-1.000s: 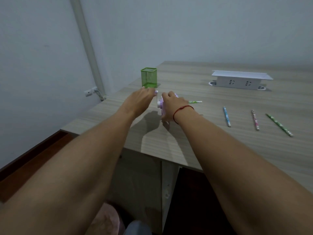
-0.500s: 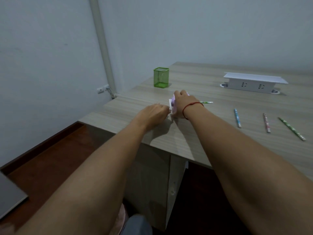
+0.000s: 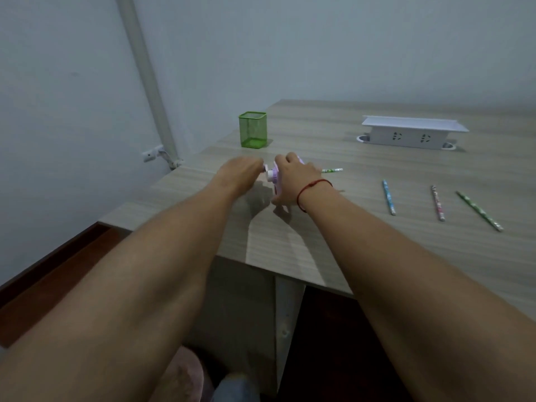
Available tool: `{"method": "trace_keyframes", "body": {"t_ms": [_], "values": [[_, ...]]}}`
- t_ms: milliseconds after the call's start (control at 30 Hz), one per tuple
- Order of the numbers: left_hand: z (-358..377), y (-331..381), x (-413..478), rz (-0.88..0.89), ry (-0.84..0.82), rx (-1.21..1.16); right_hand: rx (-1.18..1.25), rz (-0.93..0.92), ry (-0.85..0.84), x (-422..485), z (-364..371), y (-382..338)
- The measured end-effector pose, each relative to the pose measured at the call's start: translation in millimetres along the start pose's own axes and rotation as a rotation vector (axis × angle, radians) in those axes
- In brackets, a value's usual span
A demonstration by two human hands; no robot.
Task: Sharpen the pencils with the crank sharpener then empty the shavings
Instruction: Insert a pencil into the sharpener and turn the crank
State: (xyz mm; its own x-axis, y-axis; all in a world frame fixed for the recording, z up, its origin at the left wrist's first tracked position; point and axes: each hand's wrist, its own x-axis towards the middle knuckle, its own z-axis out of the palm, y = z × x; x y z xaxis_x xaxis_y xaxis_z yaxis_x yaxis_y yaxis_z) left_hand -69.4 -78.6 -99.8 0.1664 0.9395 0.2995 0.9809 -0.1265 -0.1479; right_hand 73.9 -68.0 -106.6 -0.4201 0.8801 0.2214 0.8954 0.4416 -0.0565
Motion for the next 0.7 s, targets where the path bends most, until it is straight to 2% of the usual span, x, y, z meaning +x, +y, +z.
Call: {"method": "trace_keyframes", "body": {"t_ms": [200, 333, 500, 700], "values": [[-11, -4, -15, 0.19, 0.293, -0.061, -0.017, 0.025, -0.039, -2, -5, -2], [-3, 7, -44, 0.222, 0.335, -0.117, 0.001, 0.035, -0.069, -1, -8, -5], [11, 19, -65, 0.202, 0.238, -0.18, 0.009, 0.031, -0.09, 3, -8, -8], [20, 24, -45, 0.008, -0.075, -0.157, 0.039, 0.033, -0.067, 4, -7, -4]]}}
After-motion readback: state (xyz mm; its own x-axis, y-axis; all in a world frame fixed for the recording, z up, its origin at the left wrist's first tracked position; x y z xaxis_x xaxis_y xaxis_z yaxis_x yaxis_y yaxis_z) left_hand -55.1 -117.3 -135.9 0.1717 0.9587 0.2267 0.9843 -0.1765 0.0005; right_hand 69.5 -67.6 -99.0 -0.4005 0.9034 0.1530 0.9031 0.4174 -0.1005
